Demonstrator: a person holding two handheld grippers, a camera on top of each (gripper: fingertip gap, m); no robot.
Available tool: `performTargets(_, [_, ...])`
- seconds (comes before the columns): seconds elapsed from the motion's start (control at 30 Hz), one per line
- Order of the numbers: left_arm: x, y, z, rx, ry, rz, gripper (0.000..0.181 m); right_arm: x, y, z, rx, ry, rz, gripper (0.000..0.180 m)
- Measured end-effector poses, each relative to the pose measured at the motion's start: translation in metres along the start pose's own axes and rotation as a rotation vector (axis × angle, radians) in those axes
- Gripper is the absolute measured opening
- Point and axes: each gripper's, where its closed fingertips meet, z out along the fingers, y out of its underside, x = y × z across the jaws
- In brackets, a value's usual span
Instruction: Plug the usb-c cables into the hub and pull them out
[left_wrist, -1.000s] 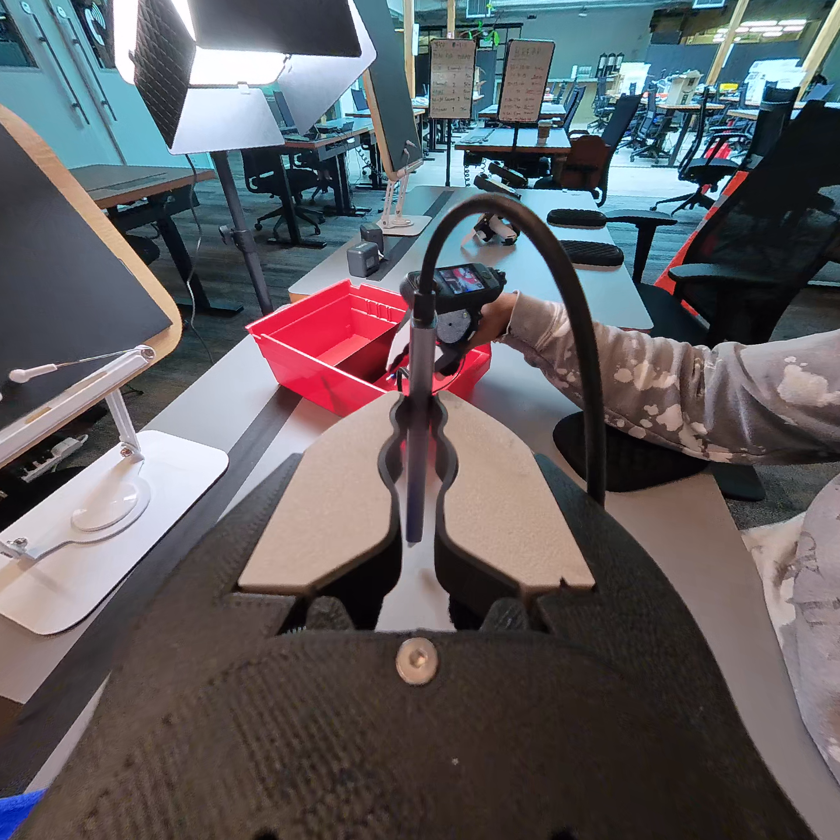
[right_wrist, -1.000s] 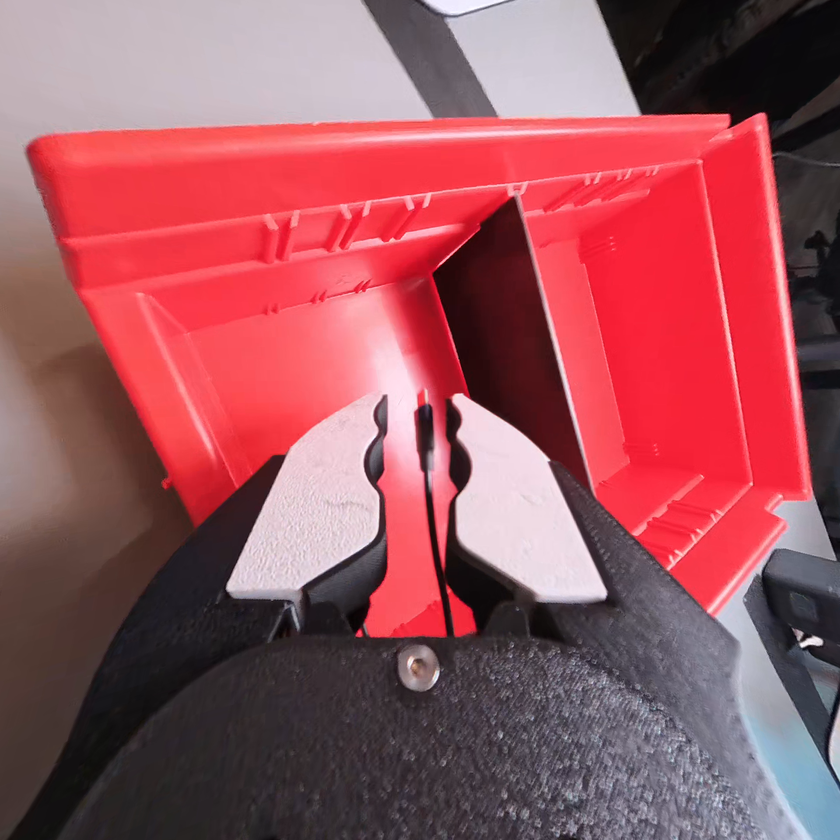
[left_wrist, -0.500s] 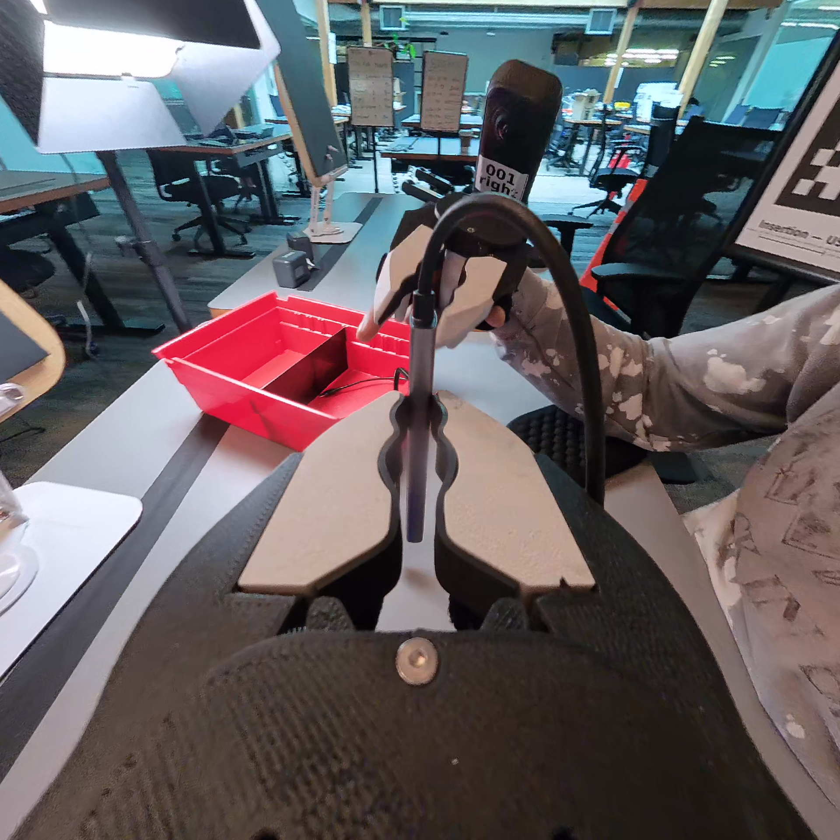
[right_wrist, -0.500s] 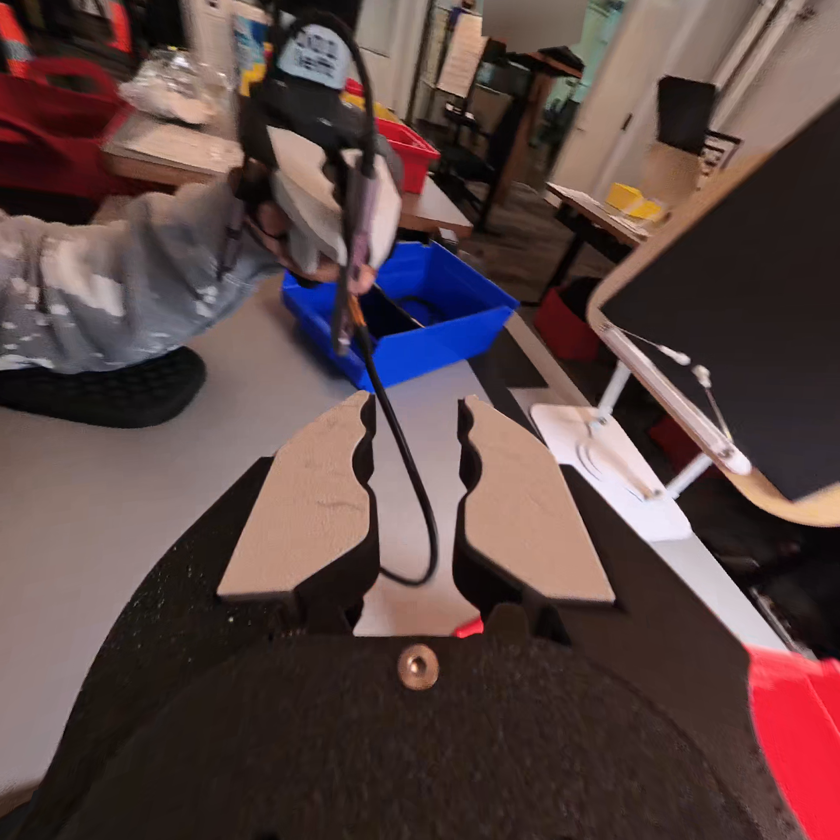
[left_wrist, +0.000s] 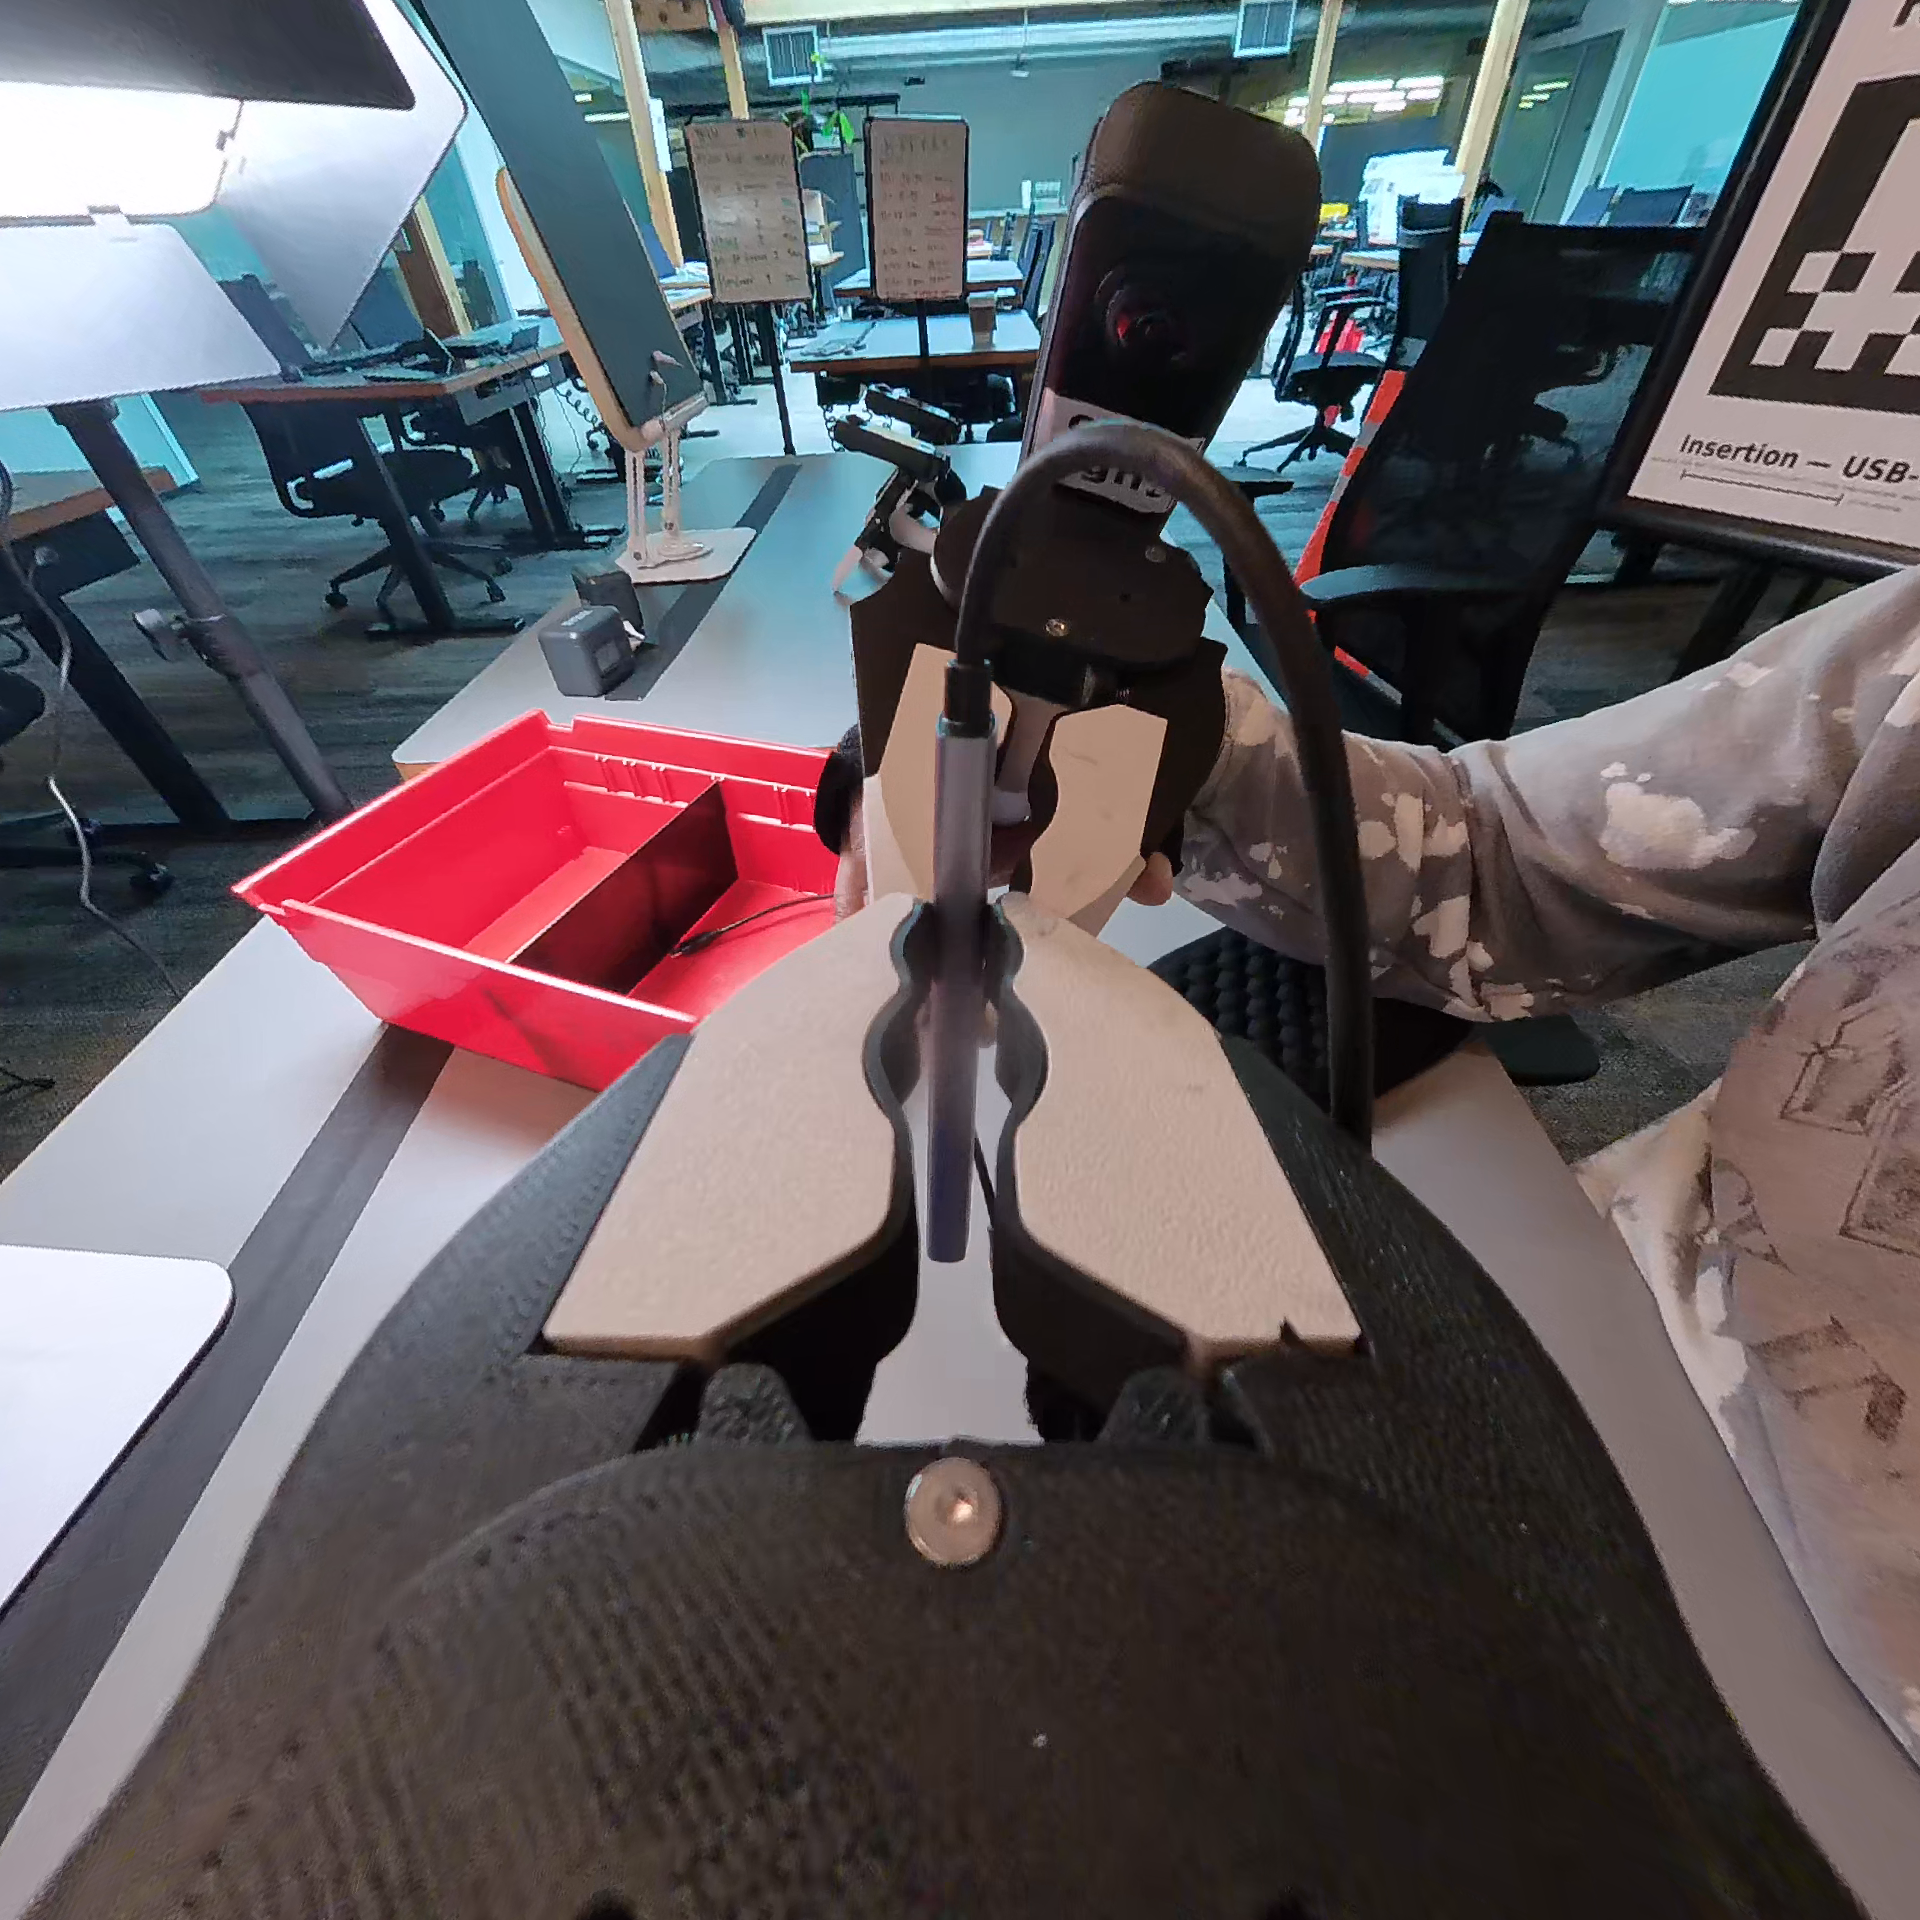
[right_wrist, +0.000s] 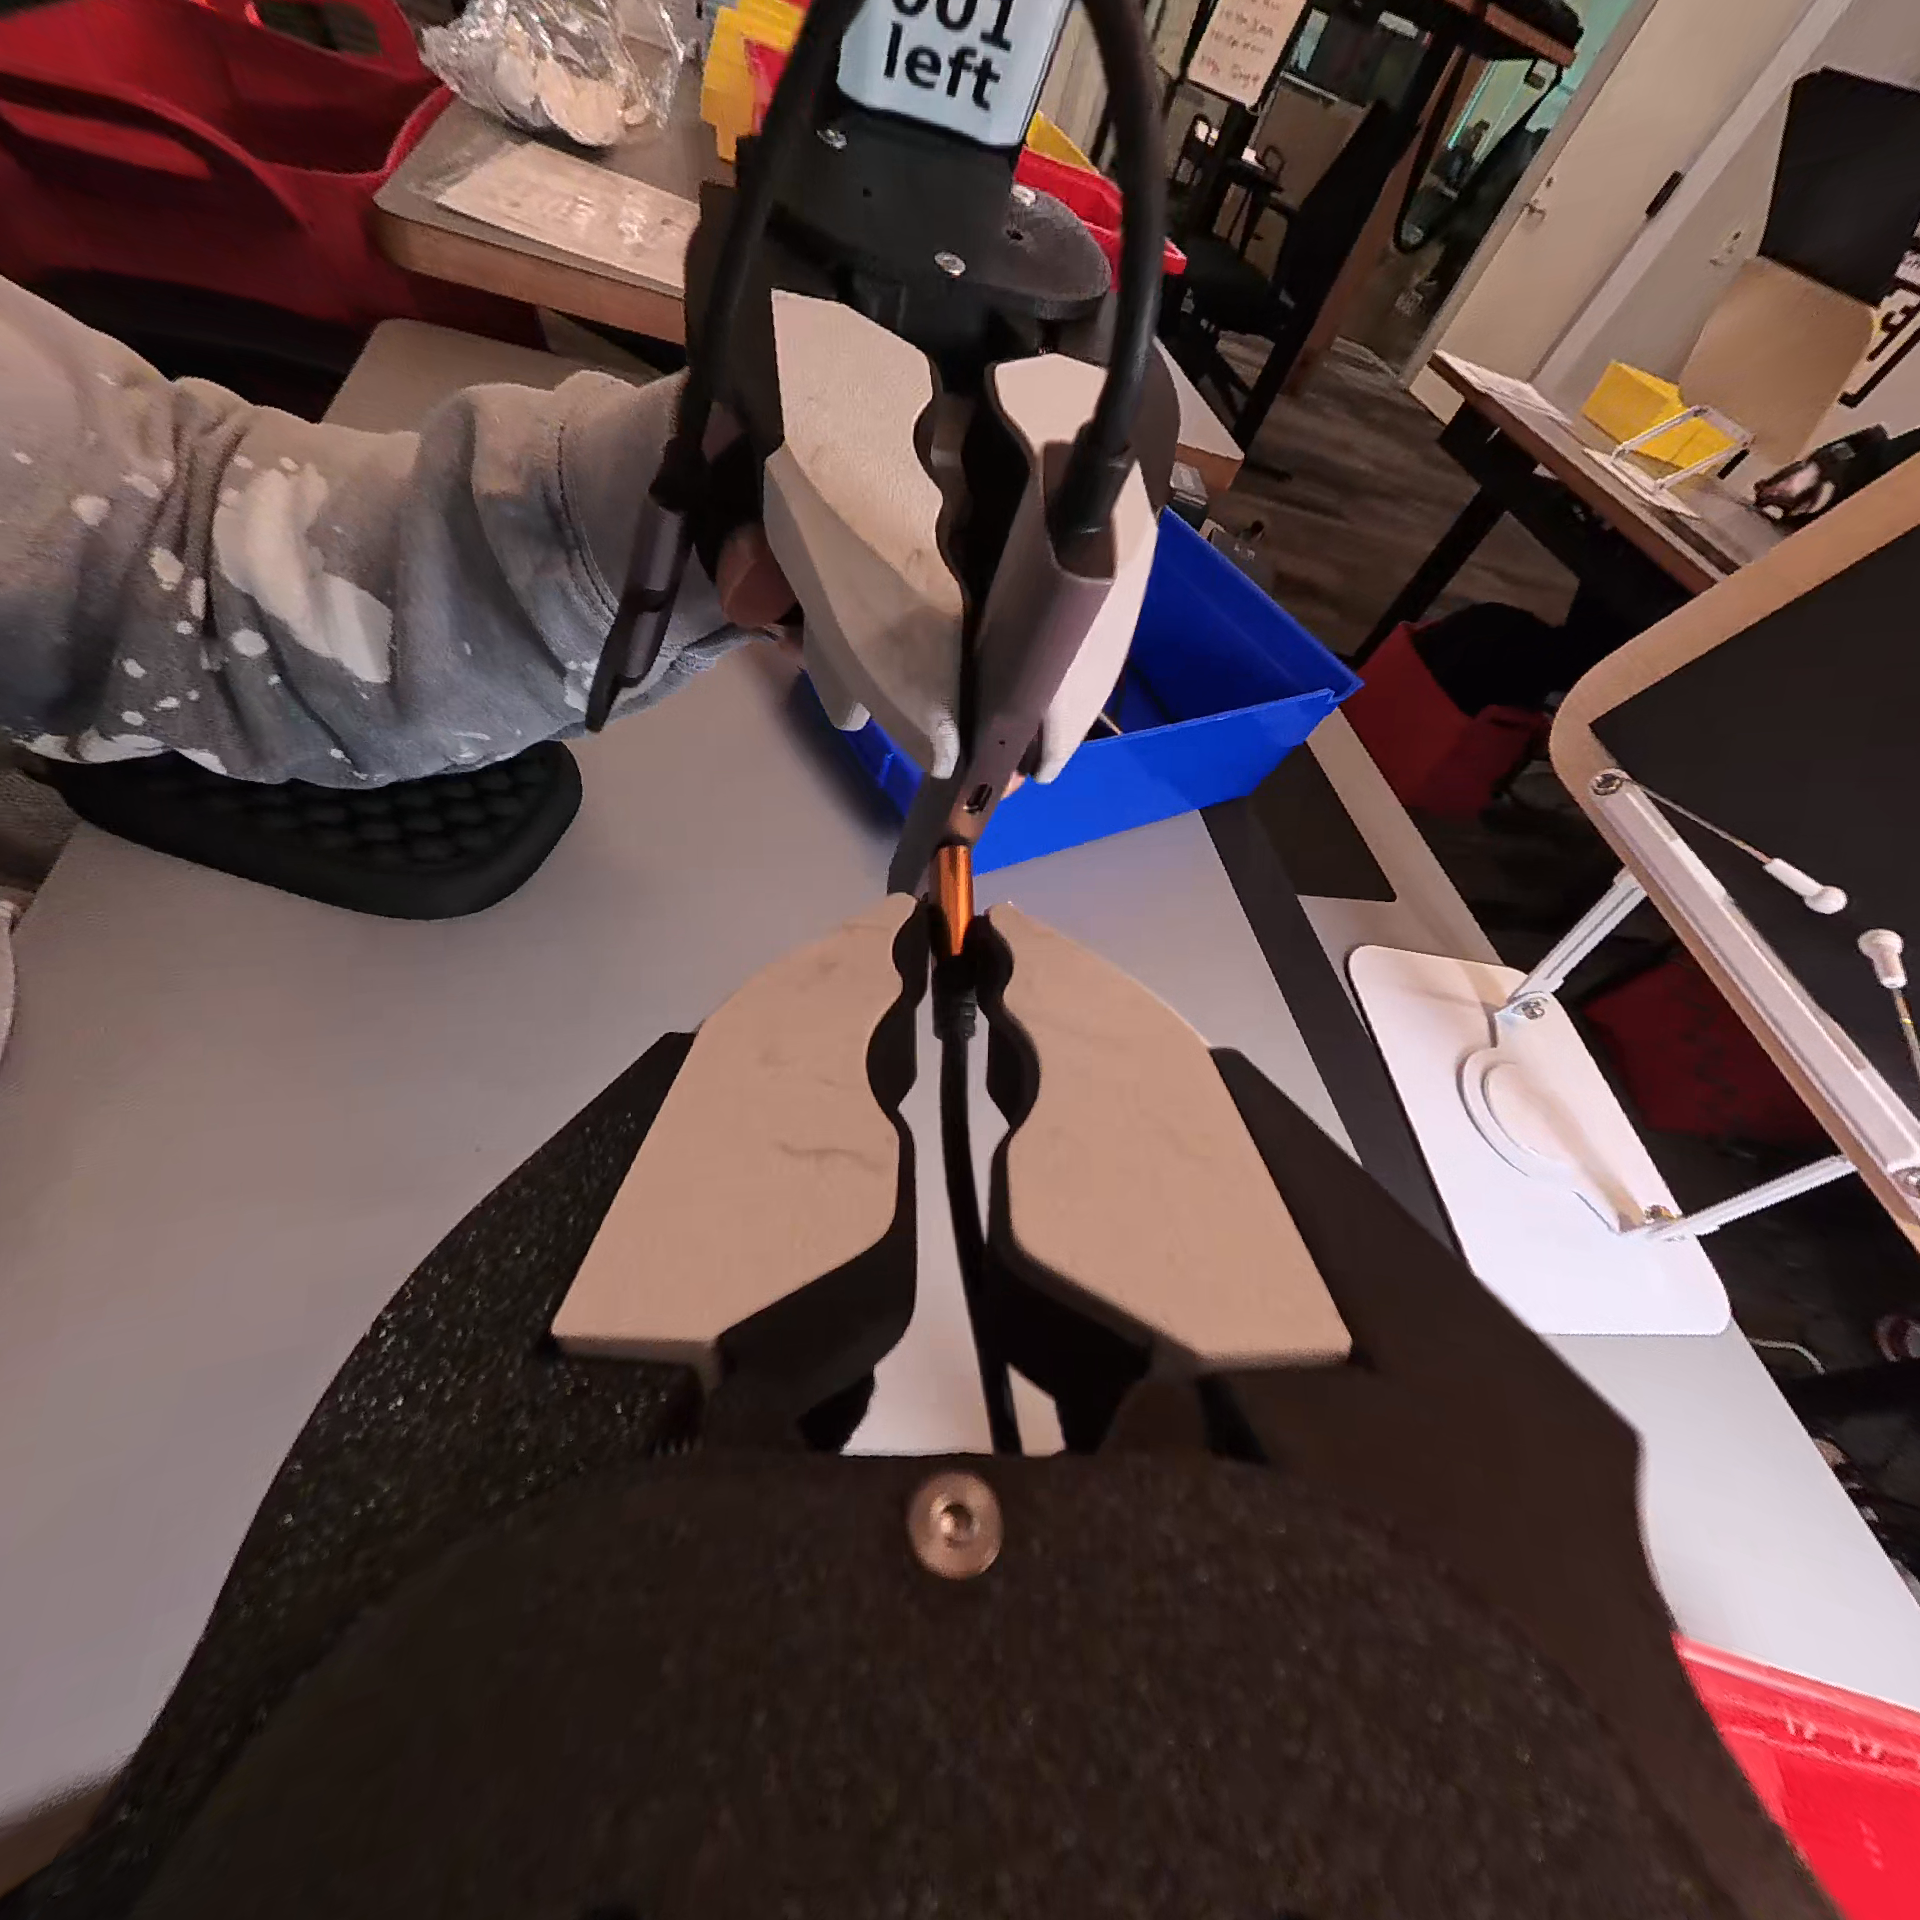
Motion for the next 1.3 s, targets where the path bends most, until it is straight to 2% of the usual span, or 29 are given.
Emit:
performTargets(0.2, [0.003, 0.008, -0.004, -0.048, 0.015, 0.033, 0.020, -0.001, -0.006, -0.009, 0.033, -0.023, 0.022, 0.006])
performTargets(0.43, [0.007, 0.019, 0.006, -0.104, 0.005, 0.120, 0.011, -0.005, -0.007, -0.007, 0.030, -0.031, 0.007, 0.006])
performTargets(0.67, [0.004, 0.018, 0.006, -0.141, -0.007, 0.116, 0.010, -0.003, -0.008, -0.010, 0.072, -0.062, 0.013, 0.007])
performTargets(1.3, [-0.003, -0.006, 0.020, 0.041, -0.036, 0.016, 0.010, 0.011, -0.014, -0.030, 0.194, -0.094, 0.064, 0.007])
